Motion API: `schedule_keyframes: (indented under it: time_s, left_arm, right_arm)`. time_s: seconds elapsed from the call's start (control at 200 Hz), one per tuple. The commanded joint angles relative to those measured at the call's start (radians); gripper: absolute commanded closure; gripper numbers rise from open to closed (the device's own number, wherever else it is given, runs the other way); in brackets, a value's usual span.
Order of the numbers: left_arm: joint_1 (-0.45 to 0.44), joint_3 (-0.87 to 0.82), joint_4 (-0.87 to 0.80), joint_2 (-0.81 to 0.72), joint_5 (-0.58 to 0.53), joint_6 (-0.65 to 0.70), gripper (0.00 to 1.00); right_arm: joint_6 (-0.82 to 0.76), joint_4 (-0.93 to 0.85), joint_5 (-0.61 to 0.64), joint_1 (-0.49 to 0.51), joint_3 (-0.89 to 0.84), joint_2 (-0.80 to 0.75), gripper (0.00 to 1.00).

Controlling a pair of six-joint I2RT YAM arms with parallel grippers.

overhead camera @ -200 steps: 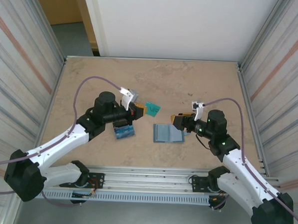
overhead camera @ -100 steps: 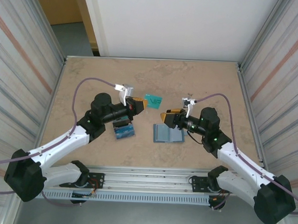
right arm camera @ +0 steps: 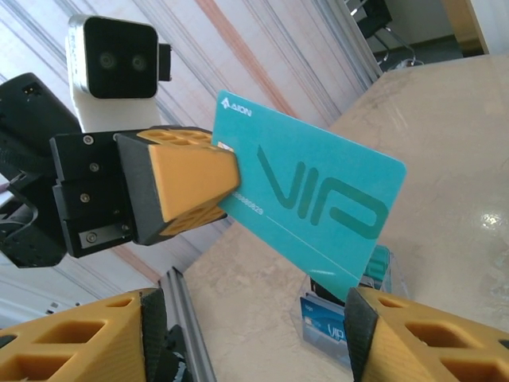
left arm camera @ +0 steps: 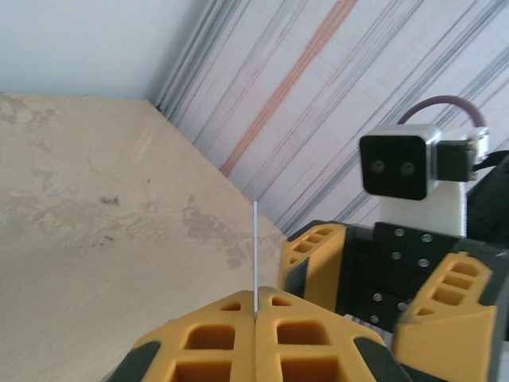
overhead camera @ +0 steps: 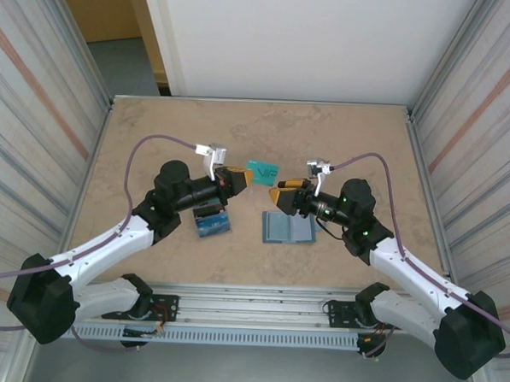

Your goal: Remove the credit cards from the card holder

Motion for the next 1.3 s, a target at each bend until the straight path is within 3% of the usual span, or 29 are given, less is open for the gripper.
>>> schedule_keyframes:
  time_s: [0.0, 0.226, 0.461, 0.712, 0.932, 0.977, 1.042, 1.193, 1.293]
  left_arm:
    - [0.011, -0.012, 0.08, -0.013, 0.047, -0.044, 1.0]
    - [0.017, -0.023, 0.124, -0.012, 0.104, -0.089, 1.0]
    - [0.017, -0.045, 0.202, -0.009, 0.15, -0.144, 1.0]
    - [0.02, -0.056, 0.221, -0.009, 0.16, -0.161, 1.0]
    - [0.024, -0.051, 0.226, -0.007, 0.181, -0.164, 1.0]
    - [0.026, -0.045, 0.215, -0.006, 0.194, -0.162, 1.0]
    - [0.037, -0.028, 0.18, -0.01, 0.221, -0.146, 0.89]
    - [0.069, 0.058, -0.018, -0.045, 0.27, -0.045, 0.39]
    - [0.075, 0.141, -0.217, -0.083, 0.263, 0.104, 0.18]
  right_arm:
    - [-0.01, 0.044, 0.011, 0.004, 0.015, 0.003, 0.39]
    - [0.01, 0.126, -0.025, 0.001, 0.025, 0.064, 0.42]
    - [0.053, 0.259, -0.084, 0.0, 0.047, 0.135, 0.53]
    - [0.075, 0.334, -0.118, -0.002, 0.059, 0.146, 0.69]
    - [0.059, 0.298, -0.114, -0.006, 0.061, 0.124, 1.0]
    - [0.048, 0.271, -0.113, -0.006, 0.066, 0.119, 1.0]
    - [0.023, 0.214, -0.112, -0.006, 0.077, 0.104, 1.0]
    - [-0.069, 0.038, -0.09, -0.006, 0.097, 0.053, 1.0]
    - [-0.14, -0.102, -0.079, -0.007, 0.121, 0.019, 1.0]
